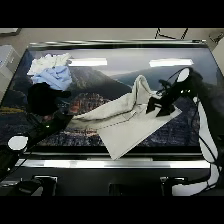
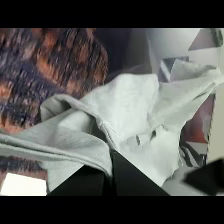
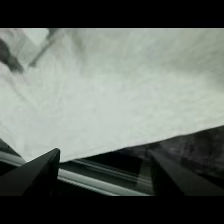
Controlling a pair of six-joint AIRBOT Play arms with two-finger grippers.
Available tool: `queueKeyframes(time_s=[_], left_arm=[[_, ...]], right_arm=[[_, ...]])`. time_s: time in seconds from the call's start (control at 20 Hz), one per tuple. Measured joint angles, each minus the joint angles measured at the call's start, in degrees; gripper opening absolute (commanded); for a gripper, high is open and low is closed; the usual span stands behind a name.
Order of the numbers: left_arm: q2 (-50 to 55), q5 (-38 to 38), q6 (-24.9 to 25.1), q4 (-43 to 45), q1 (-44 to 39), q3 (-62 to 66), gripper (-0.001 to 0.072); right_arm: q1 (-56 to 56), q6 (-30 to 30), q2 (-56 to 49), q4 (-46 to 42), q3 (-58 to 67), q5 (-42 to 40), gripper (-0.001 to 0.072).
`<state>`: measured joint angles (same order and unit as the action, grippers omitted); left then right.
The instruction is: Fold the clothes and pants, and hang the long-sleeved shirts on hangers.
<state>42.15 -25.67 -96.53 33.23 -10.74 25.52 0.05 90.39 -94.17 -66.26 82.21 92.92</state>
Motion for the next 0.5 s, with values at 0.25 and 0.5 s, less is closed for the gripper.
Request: queueKeyframes(time_s=[0.25, 0.5], left_arm=[[-0.11, -0.72, 1.53, -0.33, 0.26, 0.17, 0.0029], [-2.05, -1.36, 2.05, -0.48, 0.26, 0.37, 0.0028]], right_arm=[[6.78, -2.40, 9.90, 8.72, -28.20, -11.04, 0.0634], [16.83, -3.37, 13.46, 20.74, -39.80, -24.52, 0.0634]])
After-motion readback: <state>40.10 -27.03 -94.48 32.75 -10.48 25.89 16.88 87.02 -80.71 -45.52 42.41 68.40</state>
